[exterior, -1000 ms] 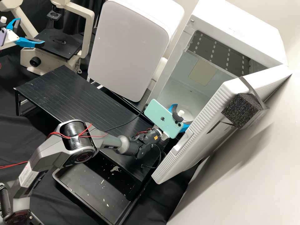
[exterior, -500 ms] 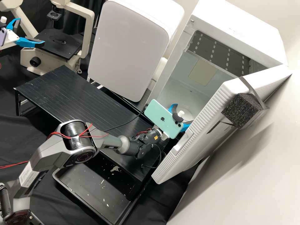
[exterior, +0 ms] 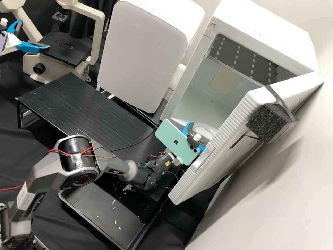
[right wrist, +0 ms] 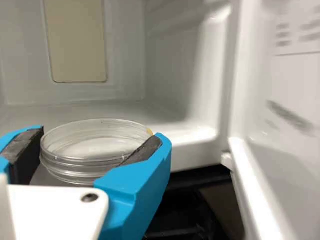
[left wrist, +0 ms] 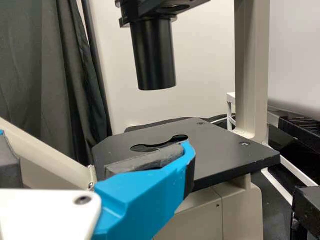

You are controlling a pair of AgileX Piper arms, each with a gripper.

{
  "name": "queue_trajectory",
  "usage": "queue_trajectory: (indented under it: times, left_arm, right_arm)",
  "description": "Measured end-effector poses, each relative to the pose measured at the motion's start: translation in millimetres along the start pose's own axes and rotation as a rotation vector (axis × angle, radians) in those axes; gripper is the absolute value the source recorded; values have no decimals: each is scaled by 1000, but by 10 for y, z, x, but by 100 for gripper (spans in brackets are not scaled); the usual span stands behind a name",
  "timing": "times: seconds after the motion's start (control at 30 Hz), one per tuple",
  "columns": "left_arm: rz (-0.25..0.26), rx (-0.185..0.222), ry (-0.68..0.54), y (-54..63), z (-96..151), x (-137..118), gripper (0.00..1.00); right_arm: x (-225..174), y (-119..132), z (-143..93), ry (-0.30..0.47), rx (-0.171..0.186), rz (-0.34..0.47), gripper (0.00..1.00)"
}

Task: Take the petri dish out of the incubator

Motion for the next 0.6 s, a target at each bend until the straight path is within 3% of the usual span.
queue_trajectory:
  times: [0.33, 0.6]
  left_arm:
    - [0, 0, 0, 0, 0, 0, 100]
    - [0, 0, 0, 0, 0, 0, 100]
  right_arm:
    - [-405, 59, 7, 29, 56, 31, 0]
    - [-922, -153, -282, 144, 84, 7, 0]
